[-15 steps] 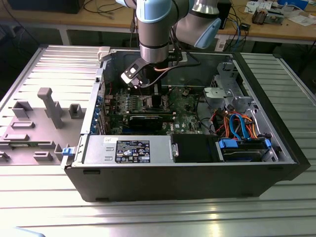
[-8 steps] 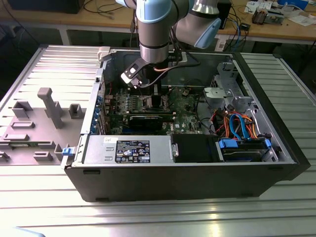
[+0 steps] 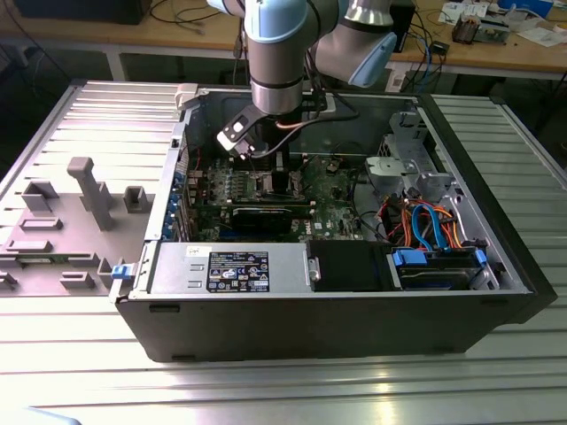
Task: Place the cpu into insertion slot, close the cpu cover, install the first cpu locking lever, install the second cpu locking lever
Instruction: 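Place the cpu into insertion slot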
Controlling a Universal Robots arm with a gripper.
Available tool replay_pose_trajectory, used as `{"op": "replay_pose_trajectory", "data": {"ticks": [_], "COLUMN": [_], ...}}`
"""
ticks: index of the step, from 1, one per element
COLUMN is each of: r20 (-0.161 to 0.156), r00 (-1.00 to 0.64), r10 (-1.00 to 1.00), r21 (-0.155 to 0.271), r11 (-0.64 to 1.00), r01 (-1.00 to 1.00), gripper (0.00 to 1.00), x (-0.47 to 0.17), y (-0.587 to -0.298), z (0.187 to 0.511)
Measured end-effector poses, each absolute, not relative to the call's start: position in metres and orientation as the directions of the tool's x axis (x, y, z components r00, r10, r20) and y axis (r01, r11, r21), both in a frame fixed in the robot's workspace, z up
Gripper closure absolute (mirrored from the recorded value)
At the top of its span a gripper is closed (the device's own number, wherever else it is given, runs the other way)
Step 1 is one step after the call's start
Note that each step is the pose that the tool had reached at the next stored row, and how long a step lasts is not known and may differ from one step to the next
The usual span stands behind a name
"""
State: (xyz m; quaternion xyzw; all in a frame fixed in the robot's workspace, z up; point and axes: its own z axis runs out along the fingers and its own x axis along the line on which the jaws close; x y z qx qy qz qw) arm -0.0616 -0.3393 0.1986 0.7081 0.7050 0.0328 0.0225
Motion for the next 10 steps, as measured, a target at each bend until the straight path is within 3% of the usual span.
{"op": "replay_pose_trajectory", "data": {"ticks": [10], "r20": [0.018], "r00": [0.004], "r10": [1.000], "r21": [0.078], "r11": [-0.005], "r01": [0.997], "gripper": [0.46], "x": [-0.0615], "y": [-0.3392], "z": [0.1981]}}
